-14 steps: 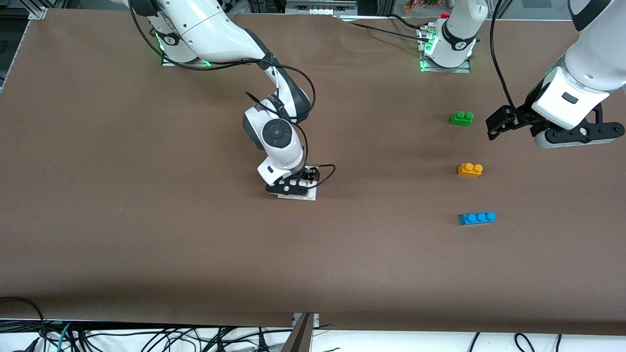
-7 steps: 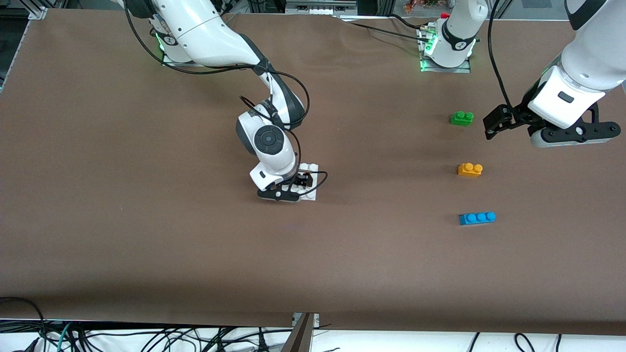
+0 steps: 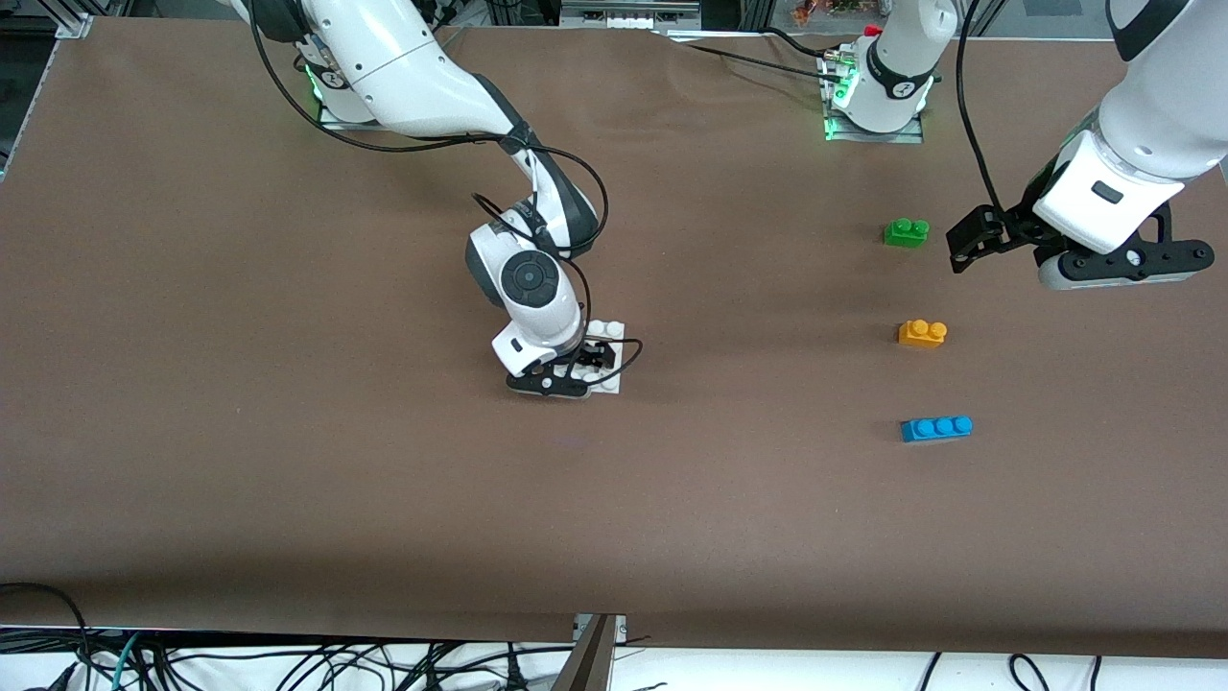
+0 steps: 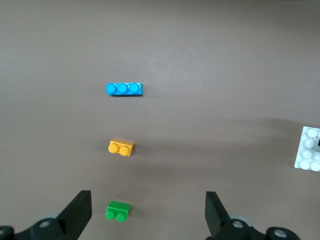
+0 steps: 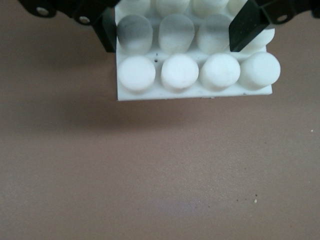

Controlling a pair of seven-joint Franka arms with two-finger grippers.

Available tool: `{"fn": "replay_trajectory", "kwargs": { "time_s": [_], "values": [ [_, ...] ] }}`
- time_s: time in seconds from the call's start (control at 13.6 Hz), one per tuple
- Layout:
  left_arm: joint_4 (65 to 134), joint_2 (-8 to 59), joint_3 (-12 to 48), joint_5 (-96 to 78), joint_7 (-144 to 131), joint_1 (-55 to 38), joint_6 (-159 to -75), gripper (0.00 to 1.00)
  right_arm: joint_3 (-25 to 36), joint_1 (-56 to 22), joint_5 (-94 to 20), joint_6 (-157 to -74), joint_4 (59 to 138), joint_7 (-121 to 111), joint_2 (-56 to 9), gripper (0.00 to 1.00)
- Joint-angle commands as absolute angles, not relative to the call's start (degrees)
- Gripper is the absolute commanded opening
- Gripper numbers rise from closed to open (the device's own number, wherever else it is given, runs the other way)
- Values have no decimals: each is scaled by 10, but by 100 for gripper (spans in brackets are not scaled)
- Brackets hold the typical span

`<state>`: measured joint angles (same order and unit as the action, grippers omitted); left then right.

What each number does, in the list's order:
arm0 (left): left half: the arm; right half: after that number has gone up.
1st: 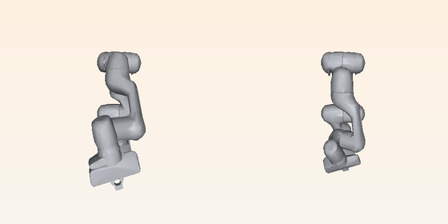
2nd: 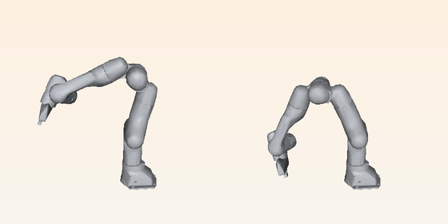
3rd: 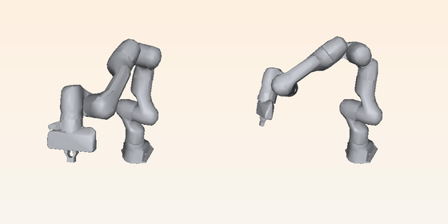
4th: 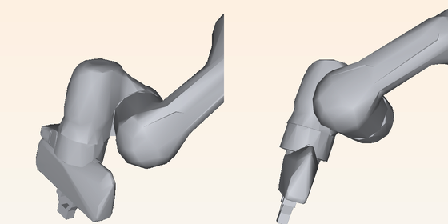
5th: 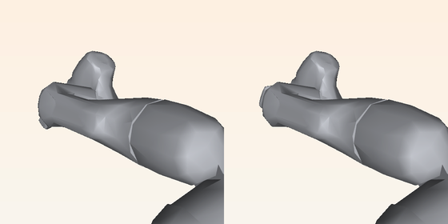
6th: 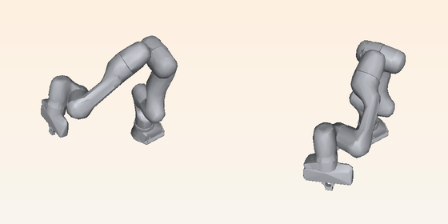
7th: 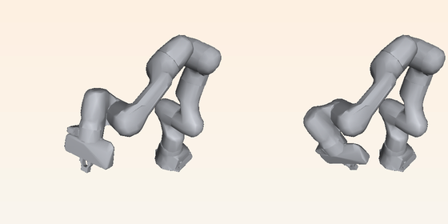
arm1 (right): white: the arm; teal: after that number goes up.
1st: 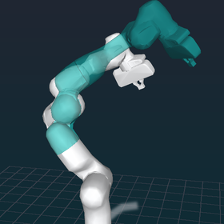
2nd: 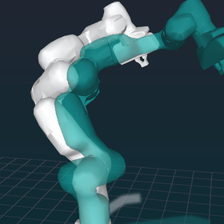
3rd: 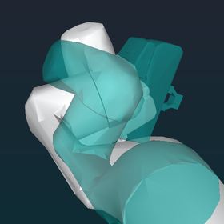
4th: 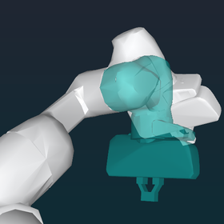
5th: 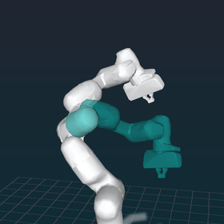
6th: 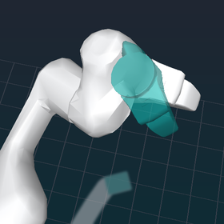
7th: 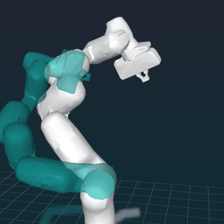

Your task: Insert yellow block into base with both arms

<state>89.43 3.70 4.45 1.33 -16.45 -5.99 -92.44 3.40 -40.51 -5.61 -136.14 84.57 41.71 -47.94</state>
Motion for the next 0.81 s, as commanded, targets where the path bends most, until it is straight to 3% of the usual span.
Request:
{"fn": "replay_trajectory", "kwargs": {
  "time_s": [0.0, 0.74],
  "values": [
    [885, 40, 45, 29, -168, -63, -914, 100, 32, -405, -61, -1375, 829, 425, -495, 100],
    [884, 41, 45, 29, -163, -65, -914, 100, 29, -410, -62, -1391, 828, 418, -492, 100]
  ]
}}
